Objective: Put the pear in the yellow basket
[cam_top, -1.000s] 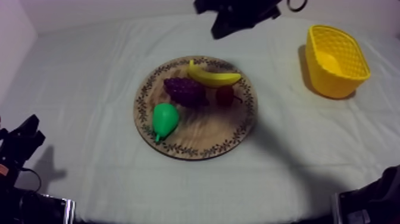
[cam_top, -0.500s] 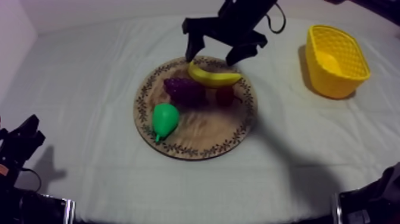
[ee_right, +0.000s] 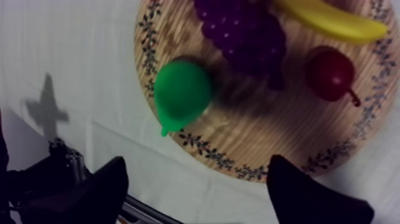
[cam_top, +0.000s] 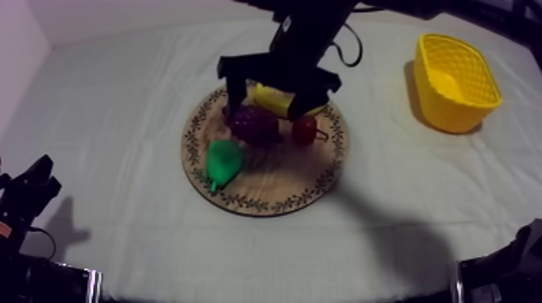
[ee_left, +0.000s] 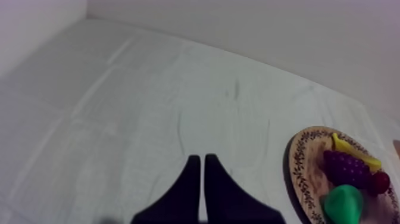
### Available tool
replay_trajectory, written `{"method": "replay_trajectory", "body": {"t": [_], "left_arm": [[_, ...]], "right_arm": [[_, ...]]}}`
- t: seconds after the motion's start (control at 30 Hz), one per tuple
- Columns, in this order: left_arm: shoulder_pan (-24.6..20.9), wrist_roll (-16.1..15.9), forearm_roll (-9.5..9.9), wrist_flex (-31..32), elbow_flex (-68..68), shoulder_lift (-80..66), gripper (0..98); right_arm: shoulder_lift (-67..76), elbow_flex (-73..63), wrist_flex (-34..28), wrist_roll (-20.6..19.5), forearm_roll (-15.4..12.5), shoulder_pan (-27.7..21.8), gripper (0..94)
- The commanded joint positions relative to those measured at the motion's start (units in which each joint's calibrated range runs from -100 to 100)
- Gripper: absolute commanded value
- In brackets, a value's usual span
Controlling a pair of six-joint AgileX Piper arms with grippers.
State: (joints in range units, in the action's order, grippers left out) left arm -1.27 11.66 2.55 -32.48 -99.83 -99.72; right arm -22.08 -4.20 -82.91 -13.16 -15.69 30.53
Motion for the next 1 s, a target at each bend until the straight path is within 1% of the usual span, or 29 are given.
{"method": "replay_trajectory", "body": {"t": [0.0, 0.23, 0.63, 0.97], "left_arm": [[0.0, 0.0, 0.01, 0.0, 0.1, 0.0, 0.1], [0.0, 0.0, 0.01, 0.0, 0.1, 0.0, 0.1], [0.0, 0.0, 0.01, 0.0, 0.1, 0.0, 0.1], [0.0, 0.0, 0.01, 0.0, 0.1, 0.0, 0.1]], "right_arm": [[-1.0, -0.2, 0.7, -0.2, -0.2, 0.9, 88.4], [-6.0, -3.8, 0.7, -1.5, -0.7, 2.8, 87.8], [-13.7, -7.9, 2.5, -3.4, -0.8, 3.3, 89.9], [-18.2, -8.2, 7.5, -4.3, -0.5, 3.6, 88.2]]}}
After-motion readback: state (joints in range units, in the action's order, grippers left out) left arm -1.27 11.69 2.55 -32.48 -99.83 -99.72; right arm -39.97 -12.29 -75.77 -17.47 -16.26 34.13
